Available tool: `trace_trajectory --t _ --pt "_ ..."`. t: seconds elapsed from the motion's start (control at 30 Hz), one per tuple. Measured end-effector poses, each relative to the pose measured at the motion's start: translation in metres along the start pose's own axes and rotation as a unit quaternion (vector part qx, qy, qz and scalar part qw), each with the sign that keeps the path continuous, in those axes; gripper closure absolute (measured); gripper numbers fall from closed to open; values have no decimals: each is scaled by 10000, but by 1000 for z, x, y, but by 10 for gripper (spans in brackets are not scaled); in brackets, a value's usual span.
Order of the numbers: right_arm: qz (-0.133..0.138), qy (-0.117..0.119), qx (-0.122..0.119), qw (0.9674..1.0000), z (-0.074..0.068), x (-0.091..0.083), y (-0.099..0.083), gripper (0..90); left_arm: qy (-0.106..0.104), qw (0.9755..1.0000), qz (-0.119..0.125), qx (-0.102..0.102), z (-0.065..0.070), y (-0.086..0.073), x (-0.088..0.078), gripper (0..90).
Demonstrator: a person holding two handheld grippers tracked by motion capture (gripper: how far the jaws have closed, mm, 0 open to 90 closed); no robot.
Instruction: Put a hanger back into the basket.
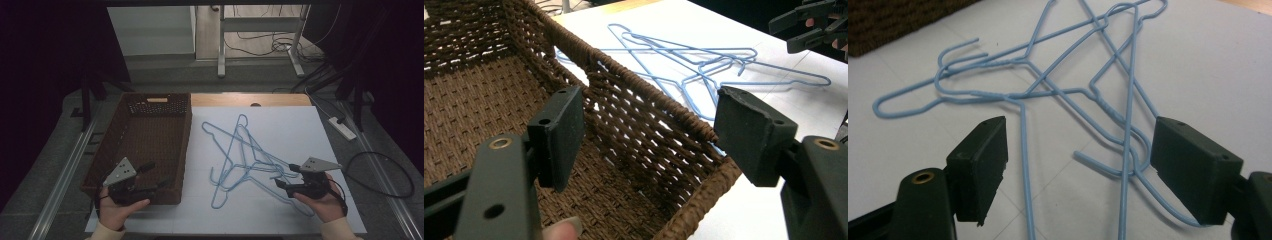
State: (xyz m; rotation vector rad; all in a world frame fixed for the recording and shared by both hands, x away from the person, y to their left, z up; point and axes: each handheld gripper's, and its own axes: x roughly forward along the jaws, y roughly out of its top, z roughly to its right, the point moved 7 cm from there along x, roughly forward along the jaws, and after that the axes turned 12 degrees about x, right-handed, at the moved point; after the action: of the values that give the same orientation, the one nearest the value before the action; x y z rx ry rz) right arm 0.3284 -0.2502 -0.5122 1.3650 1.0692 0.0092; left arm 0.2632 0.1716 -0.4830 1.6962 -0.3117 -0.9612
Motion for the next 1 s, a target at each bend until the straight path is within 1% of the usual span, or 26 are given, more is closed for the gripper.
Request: trace_trajectory --t 0.07,0.13,0.2,0.3,0.33,0.37,0.4,0.47,0.5,0.53,0.57,0.67,0.7,0.77,0.9,1.0 --pt "-153 -82 -150 9997 -4 0 2 237 1 10000 4 16 1 1 0 294" --pt "-224 -114 -219 9994 -9 2 5 237 -7 10000 18 45 2 3 -1 294" --pt "-407 -127 -277 9987 -14 8 9 235 -6 10000 28 56 2 4 -1 293" --pt "-685 -151 -355 9969 -20 18 11 240 -15 10000 46 41 1 4 -2 293" --pt "-685 -151 -355 9969 -20 18 11 240 -15 10000 46 41 1 4 -2 293" --pt "-859 -132 -385 9955 -24 26 13 245 -18 10000 45 44 0 4 -1 294" --pt "-859 -132 -385 9955 -24 26 13 245 -18 10000 45 44 0 4 -1 293" --pt "-1096 -67 -394 9932 -27 35 16 276 -26 10000 22 38 0 3 0 293" --pt "-1096 -67 -394 9932 -27 35 16 276 -31 10000 13 37 0 3 1 293" --pt "-1213 -36 -420 9917 -28 38 16 285 -40 10000 5 42 0 2 2 293" --pt "-1402 -27 -444 9891 -30 44 17 293 -43 10000 2 43 0 2 2 293" --pt "-1699 -36 -557 9839 -32 53 17 305 -41 10000 -8 42 0 2 3 293" --pt "-1699 -36 -557 9839 -32 53 17 305 -41 10000 -8 42 0 2 3 294" --pt "-1885 -73 -596 9802 -34 60 16 316 -38 10000 -9 38 0 2 3 293" --pt "-2036 -98 -572 9773 -35 69 17 339 -41 10000 -15 48 1 2 3 294" --pt "-2147 -52 -525 9753 -36 75 17 361 -38 10000 -7 46 1 3 2 293"
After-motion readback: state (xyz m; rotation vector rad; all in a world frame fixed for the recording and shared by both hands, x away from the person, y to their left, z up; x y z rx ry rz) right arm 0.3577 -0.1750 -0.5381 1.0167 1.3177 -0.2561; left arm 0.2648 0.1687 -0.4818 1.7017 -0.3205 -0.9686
